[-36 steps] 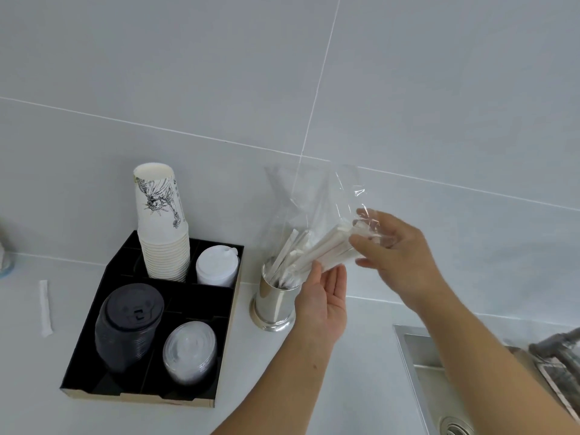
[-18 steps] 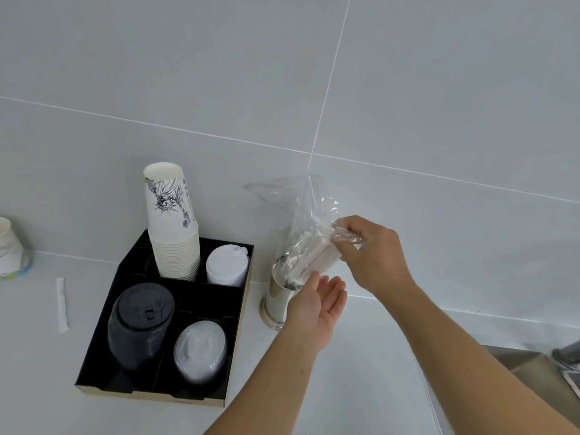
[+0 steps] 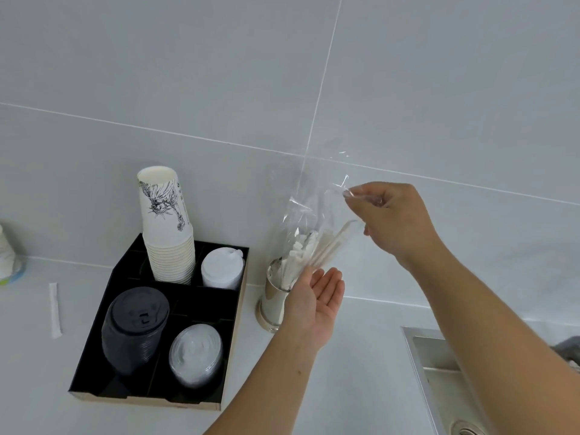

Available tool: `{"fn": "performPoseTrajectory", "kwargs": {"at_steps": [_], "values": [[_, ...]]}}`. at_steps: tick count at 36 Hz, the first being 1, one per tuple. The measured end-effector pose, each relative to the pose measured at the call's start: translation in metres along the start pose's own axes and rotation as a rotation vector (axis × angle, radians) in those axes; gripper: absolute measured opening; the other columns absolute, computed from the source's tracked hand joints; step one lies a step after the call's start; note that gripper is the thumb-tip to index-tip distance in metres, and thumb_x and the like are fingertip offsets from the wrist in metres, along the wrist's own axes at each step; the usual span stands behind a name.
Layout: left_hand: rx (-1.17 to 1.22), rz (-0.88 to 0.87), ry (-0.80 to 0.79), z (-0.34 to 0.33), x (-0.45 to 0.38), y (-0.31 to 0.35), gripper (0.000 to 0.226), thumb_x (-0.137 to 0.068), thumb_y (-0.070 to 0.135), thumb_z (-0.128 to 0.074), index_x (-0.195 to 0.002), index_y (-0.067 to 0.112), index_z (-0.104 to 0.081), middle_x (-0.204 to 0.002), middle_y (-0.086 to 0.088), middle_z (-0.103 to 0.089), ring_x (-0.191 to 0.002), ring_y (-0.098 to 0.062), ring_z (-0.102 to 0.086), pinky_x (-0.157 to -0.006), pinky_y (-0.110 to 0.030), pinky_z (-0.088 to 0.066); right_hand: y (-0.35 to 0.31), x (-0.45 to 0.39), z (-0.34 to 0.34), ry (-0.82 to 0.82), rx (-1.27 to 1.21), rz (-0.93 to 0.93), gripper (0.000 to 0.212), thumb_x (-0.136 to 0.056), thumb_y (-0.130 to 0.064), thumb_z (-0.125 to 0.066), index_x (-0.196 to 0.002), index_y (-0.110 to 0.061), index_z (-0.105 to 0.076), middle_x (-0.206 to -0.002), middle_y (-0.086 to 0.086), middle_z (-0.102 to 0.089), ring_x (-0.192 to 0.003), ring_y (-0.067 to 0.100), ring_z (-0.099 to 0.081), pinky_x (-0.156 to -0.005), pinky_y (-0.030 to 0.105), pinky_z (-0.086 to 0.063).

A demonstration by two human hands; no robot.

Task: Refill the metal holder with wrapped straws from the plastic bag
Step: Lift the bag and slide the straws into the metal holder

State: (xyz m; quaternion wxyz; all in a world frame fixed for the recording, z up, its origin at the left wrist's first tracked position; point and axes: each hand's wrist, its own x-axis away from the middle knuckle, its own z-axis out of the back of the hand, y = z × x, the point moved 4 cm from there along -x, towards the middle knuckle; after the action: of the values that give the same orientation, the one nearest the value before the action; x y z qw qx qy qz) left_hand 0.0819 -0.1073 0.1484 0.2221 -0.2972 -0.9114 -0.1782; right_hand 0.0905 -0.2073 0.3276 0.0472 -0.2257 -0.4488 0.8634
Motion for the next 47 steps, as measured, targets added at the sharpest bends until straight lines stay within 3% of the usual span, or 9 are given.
{"fn": "performPoseTrajectory", "kwargs": {"at_steps": [6,16,23,27,34,38,41,44,47], "values": [[-0.012,-0.006,0.035,0.008,-0.003,0.004,0.037,-0.092,0.027,-0.067,-0.109,-0.005,-0.059,-0.101,-0.018,-0.073,-0.077,-0.024,-0.076,-0.059,-0.033,-0.062,-0.009,0.006,-0.002,-0.014,0.004,0.049,0.015,-0.087,-0.022,-0.07,-0.074,-0.029,-0.073,-0.062,-0.008,-0.065,-0.047,0.01,-0.05,-0.049,0.025,-0.046],[-0.03,-0.013,0.059,0.004,-0.011,0.012,0.034,-0.094,0.026,-0.064,-0.106,-0.005,-0.058,-0.099,-0.018,-0.073,-0.07,-0.022,-0.076,-0.054,-0.032,-0.061,-0.009,0.005,0.004,0.025,-0.109,0.06,0.019,-0.082,-0.017,-0.074,-0.07,-0.031,-0.072,-0.062,-0.014,-0.067,-0.048,0.003,-0.057,-0.048,0.014,-0.047],[-0.096,-0.013,0.078,0.001,-0.018,0.018,0.035,-0.093,0.03,-0.064,-0.104,-0.003,-0.059,-0.1,-0.018,-0.073,-0.077,-0.023,-0.075,-0.054,-0.031,-0.061,0.014,0.013,-0.011,0.014,-0.199,-0.001,0.038,-0.07,-0.024,-0.083,-0.104,-0.032,-0.068,-0.095,-0.006,-0.068,-0.071,0.009,-0.062,-0.072,0.028,-0.056],[-0.199,-0.007,0.106,0.007,-0.019,0.018,0.039,-0.093,0.034,-0.064,-0.107,-0.002,-0.06,-0.102,-0.019,-0.072,-0.08,-0.024,-0.075,-0.056,-0.031,-0.061,0.046,0.021,-0.039,-0.069,-0.116,-0.121,0.026,-0.077,-0.021,-0.081,-0.096,-0.031,-0.069,-0.102,-0.013,-0.069,-0.083,0.015,-0.065,-0.077,0.035,-0.056],[-0.402,-0.045,0.187,0.027,-0.018,0.026,0.035,-0.092,0.034,-0.065,-0.103,0.002,-0.062,-0.099,-0.015,-0.071,-0.08,-0.023,-0.074,-0.061,-0.03,-0.06,0.076,0.019,-0.07,-0.106,0.034,-0.188,0.004,-0.083,-0.018,-0.072,-0.086,-0.019,-0.073,-0.081,-0.009,-0.071,-0.077,0.017,-0.068,-0.077,0.039,-0.058],[-0.511,-0.145,0.219,0.042,-0.02,0.039,0.015,-0.093,0.019,-0.063,-0.103,0.008,-0.061,-0.089,-0.011,-0.068,-0.076,-0.021,-0.07,-0.064,-0.029,-0.059,0.082,0.015,-0.074,-0.094,0.088,-0.176,0.011,-0.082,-0.015,-0.067,-0.075,-0.007,-0.067,-0.076,0.018,-0.066,-0.07,0.037,-0.063,-0.07,0.049,-0.057],[-0.609,-0.283,0.265,0.051,-0.022,0.053,0.011,-0.089,0.011,-0.064,-0.098,0.004,-0.061,-0.074,-0.008,-0.061,-0.062,-0.018,-0.061,-0.055,-0.023,-0.057,0.086,0.016,-0.077,-0.123,0.113,-0.095,0.02,-0.085,-0.011,-0.066,-0.079,0.008,-0.06,-0.08,0.031,-0.062,-0.071,0.044,-0.063,-0.069,0.051,-0.053],[-0.789,-0.488,0.294,0.052,-0.022,0.071,0.023,-0.082,0.02,-0.074,-0.097,0.01,-0.06,-0.073,-0.006,-0.062,-0.053,-0.011,-0.058,-0.06,-0.028,-0.052,0.085,0.016,-0.077,-0.143,0.172,-0.018,0.027,-0.087,-0.011,-0.07,-0.073,0.009,-0.058,-0.073,0.031,-0.061,-0.073,0.049,-0.061,-0.061,0.045,-0.05],[-1.04,-0.665,0.266,0.042,-0.016,0.085,0.026,-0.077,0.03,-0.075,-0.097,0.027,-0.06,-0.08,0.001,-0.067,-0.064,-0.009,-0.06,-0.07,-0.029,-0.05,0.087,0.014,-0.076,-0.181,0.137,-0.078,0.033,-0.086,-0.019,-0.073,-0.075,0.01,-0.061,-0.079,0.033,-0.063,-0.075,0.048,-0.063,-0.069,0.049,-0.055]]}}
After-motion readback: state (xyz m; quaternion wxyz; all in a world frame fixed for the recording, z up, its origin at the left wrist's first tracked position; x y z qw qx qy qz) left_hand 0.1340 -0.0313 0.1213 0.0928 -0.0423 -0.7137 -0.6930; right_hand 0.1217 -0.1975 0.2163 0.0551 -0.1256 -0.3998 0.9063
